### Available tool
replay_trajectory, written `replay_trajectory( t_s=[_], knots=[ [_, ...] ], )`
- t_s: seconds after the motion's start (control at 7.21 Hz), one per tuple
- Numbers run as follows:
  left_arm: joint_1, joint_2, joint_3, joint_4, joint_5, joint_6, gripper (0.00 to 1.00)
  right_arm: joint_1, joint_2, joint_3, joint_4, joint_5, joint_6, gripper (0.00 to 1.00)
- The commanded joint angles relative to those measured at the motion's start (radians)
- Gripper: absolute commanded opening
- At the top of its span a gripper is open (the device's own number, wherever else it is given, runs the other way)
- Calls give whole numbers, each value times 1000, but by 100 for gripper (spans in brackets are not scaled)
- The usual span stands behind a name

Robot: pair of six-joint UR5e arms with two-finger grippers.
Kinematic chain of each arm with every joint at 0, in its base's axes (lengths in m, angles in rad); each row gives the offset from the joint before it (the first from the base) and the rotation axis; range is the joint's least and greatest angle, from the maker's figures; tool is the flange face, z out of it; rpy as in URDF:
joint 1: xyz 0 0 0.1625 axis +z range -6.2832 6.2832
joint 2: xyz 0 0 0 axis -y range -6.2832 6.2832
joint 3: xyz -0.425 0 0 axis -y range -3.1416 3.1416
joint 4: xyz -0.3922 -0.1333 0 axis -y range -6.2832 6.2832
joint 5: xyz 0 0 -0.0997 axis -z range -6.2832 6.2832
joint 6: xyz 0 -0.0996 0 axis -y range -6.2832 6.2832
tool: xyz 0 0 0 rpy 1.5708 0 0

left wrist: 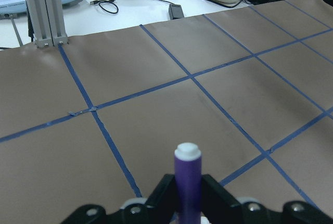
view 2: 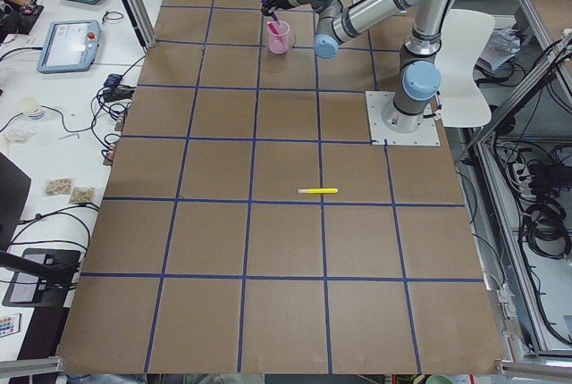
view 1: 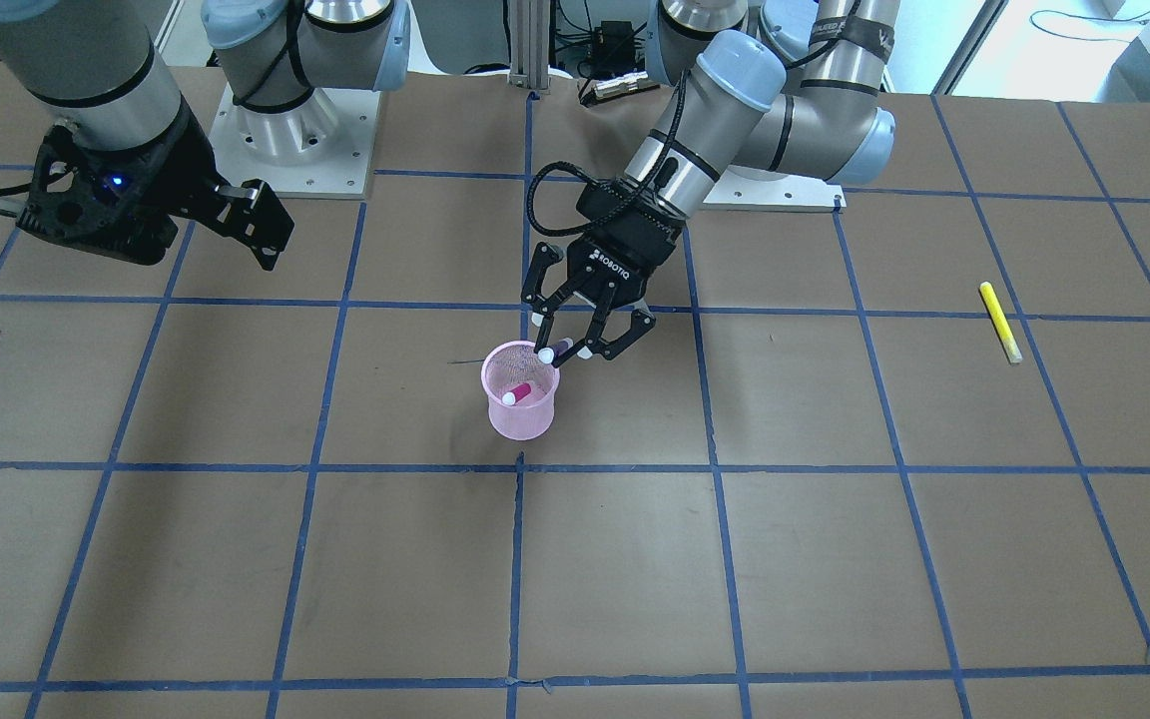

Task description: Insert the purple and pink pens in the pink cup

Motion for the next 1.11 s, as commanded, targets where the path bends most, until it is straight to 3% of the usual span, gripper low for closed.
replay_trajectory(
  t_s=[0.0, 0.97],
  knots=[
    [-21, -57, 11, 76, 2, -9, 0, 3, -13, 10, 6, 0, -2, 100],
    [-64, -170, 18, 149, 4, -22, 0, 3, -31, 76, 9, -5, -1, 100]
  ],
)
